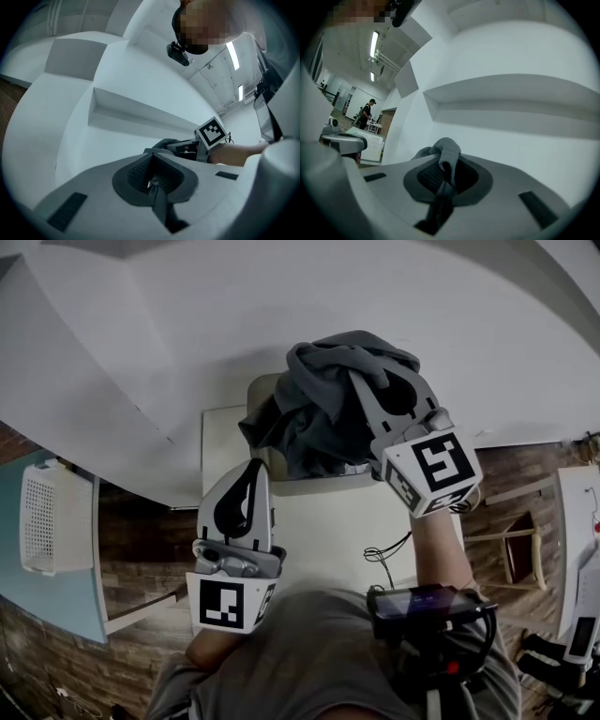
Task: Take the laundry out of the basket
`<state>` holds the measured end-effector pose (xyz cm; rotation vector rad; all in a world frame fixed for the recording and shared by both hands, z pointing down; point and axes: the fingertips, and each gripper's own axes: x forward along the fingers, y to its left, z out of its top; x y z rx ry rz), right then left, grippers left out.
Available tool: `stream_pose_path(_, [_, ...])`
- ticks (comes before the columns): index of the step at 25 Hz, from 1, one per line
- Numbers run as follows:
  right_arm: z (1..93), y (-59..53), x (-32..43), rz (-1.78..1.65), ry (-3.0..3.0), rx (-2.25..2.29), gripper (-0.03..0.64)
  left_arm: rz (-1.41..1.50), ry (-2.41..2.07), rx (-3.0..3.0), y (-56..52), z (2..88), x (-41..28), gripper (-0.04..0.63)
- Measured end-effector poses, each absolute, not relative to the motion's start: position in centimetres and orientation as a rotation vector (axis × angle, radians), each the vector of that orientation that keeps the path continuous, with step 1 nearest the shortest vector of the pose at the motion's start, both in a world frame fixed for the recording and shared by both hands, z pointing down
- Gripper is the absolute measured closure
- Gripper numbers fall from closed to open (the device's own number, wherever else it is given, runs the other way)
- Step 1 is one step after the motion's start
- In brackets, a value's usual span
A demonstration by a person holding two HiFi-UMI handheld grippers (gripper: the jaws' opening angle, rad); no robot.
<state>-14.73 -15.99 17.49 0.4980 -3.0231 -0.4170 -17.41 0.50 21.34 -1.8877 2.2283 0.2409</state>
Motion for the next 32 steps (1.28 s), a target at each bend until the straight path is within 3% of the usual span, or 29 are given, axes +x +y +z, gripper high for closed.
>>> stream_pose_path(5, [12.0,-15.2,-9.3,-0.484,-3.086,0.612,0.584,0.259,2.153,-1.918,0.8,18.9,-13.6,0.588])
stream_pose_path(12, [10.6,-14.8,-8.6,-0.559,-3.057,0.745,0.584,0.290,2.081,-1.996,0.1,20.7,-15.6,0.588])
stream_pose_path(17, [8.5,-14.8,-1.0,-0.584,-3.040,0.895,0.584,0.305,1.994,-2.061,-1.0,19.4,-10.6,0.588])
stream_pose_path(23, [9.3,-15.0,0.8,-0.580,-2.983,1.036,0.584,0.322,1.926,-2.148,-2.1,20.4,-10.7,0.588])
stream_pose_path(32, [10.5,-15.6,9.1,-0.522,-2.891,1.229,0.584,0.317,1.794,-2.275,-4.1,20.0,-4.9,0.588])
